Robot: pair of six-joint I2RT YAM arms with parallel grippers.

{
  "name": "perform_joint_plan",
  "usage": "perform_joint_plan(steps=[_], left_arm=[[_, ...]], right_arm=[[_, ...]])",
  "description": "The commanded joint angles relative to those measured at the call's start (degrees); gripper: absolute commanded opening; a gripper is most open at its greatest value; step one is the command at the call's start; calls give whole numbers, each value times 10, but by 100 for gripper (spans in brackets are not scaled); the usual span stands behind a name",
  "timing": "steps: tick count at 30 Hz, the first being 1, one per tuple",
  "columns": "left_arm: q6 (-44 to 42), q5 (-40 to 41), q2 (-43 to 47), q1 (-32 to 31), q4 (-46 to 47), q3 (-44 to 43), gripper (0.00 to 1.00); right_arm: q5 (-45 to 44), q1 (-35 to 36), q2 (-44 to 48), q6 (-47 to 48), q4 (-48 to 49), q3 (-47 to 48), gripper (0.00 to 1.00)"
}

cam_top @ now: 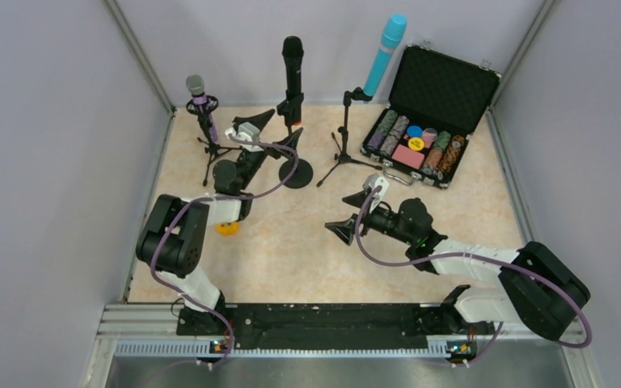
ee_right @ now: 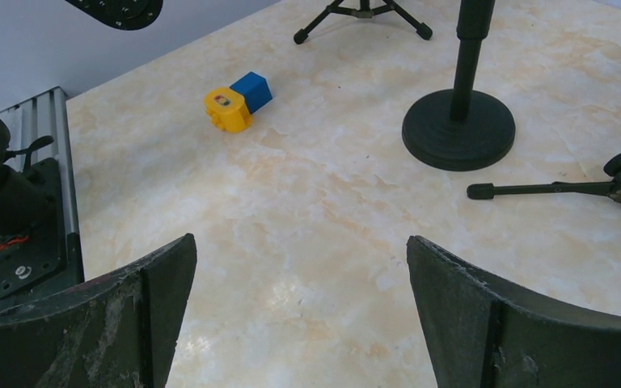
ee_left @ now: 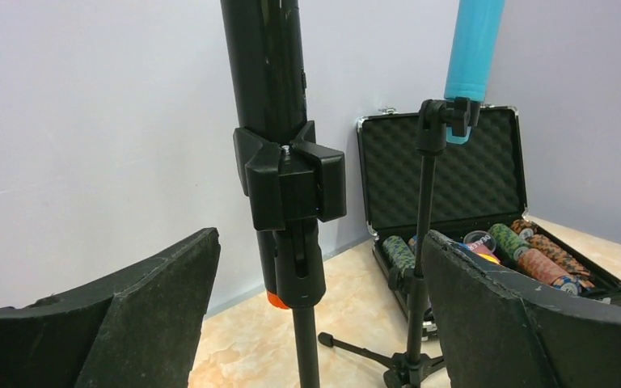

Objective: Attach the microphones to the stand

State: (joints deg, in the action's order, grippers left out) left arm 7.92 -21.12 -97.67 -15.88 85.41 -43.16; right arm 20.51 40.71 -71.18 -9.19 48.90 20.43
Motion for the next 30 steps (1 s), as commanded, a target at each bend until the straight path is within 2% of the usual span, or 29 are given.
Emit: perform_joint_plan(steps=[1,8,17,25,30], left_arm=[[27,15,49,1,4,17,99],[67,-34,108,1,-95,43,99],[99,-74,224,1,-392,47,99],[76,-24,300,1,-610,61,99],[73,22,326,1,-721,56,99]], right_arm=[[19,-5,-3,2,-12,39,99],[22,-4,7,2,-42,57,99],[28,-5,-3,-9,-65,76,99],[11,-17,-3,-44,-95,82,99],[-52,-36,15,-65,-175,88,99]])
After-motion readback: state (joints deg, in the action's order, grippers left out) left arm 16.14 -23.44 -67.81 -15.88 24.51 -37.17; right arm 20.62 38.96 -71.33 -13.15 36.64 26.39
